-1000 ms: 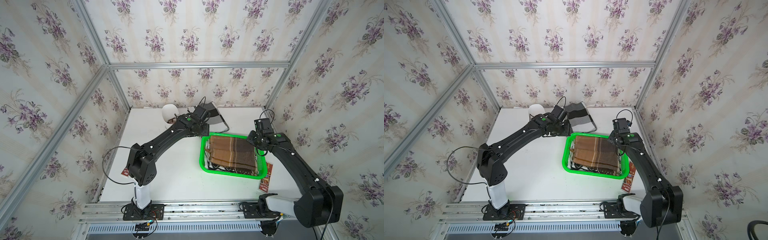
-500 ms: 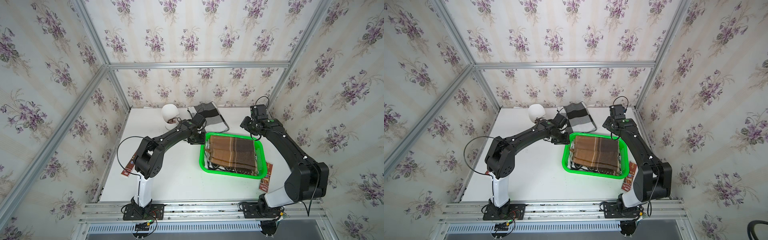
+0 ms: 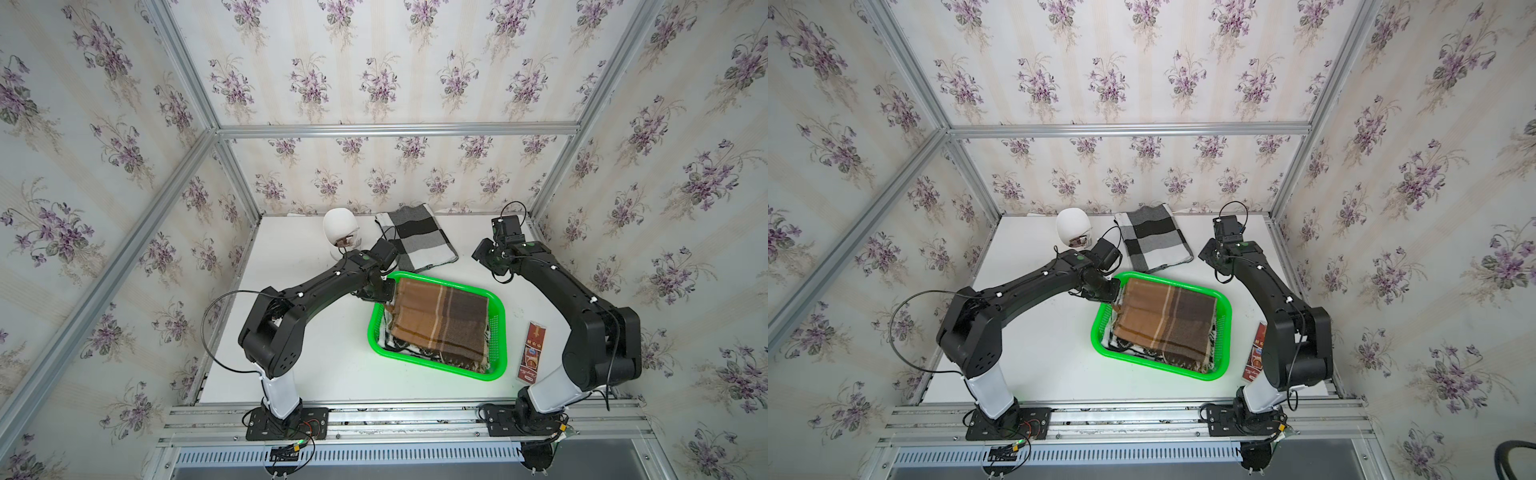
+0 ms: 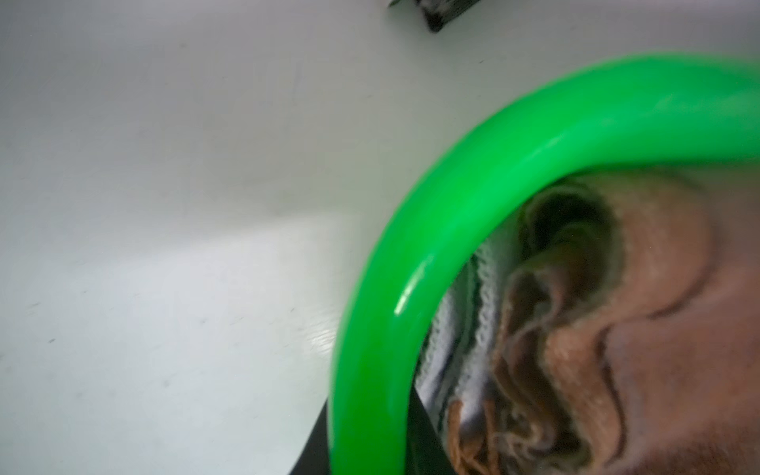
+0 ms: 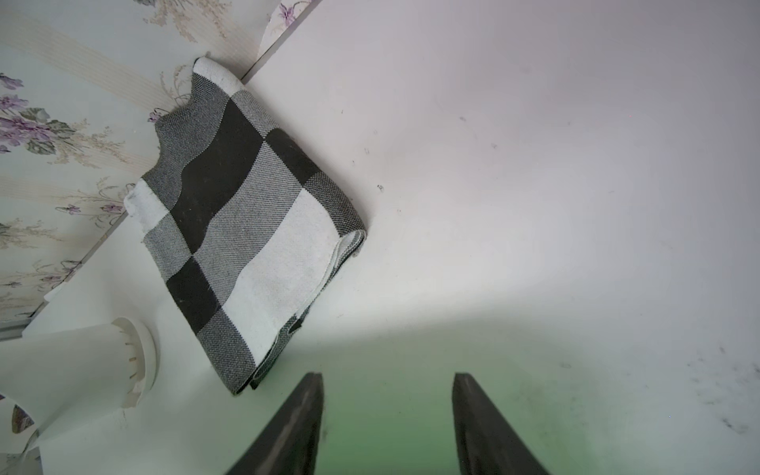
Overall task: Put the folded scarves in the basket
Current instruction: Move the basket to the center of the board, then move the scarf to the center of the board.
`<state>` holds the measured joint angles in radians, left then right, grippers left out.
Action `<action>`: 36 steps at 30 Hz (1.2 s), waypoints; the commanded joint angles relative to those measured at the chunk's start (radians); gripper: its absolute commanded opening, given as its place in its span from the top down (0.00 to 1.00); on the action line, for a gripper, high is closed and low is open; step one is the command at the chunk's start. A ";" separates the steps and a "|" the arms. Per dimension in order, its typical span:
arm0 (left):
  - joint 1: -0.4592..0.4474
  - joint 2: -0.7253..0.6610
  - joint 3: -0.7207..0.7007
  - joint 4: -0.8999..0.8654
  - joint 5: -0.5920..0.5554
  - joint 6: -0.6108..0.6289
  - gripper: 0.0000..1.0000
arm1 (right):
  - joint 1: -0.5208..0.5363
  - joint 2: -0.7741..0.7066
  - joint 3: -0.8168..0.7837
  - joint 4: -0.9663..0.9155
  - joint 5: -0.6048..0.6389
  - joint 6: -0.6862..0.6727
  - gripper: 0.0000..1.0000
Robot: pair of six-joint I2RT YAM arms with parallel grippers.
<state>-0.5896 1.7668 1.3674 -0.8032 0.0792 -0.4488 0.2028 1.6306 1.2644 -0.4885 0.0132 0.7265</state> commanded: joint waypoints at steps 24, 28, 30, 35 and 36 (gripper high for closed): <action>0.308 -0.231 -0.278 -0.094 -0.207 0.064 0.87 | 0.139 0.460 0.024 0.439 -0.141 0.514 0.40; 0.320 -0.241 -0.275 -0.108 -0.226 0.074 0.72 | 0.139 0.518 0.093 0.378 -0.097 0.475 0.57; 0.320 -0.258 -0.274 -0.112 -0.225 0.075 0.64 | 0.138 0.529 0.130 0.309 -0.074 0.442 0.69; 0.315 -0.344 -0.215 -0.151 -0.211 0.055 0.46 | 0.128 0.466 0.147 0.164 0.034 0.248 0.89; 0.312 -0.380 -0.184 -0.165 -0.205 0.049 0.46 | 0.117 0.454 0.148 0.130 0.046 0.191 0.93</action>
<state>-0.2741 1.4353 1.1400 -0.9268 -0.1043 -0.3931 0.3344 2.1086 1.4094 -0.1905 -0.0391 1.0744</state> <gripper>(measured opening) 0.548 0.094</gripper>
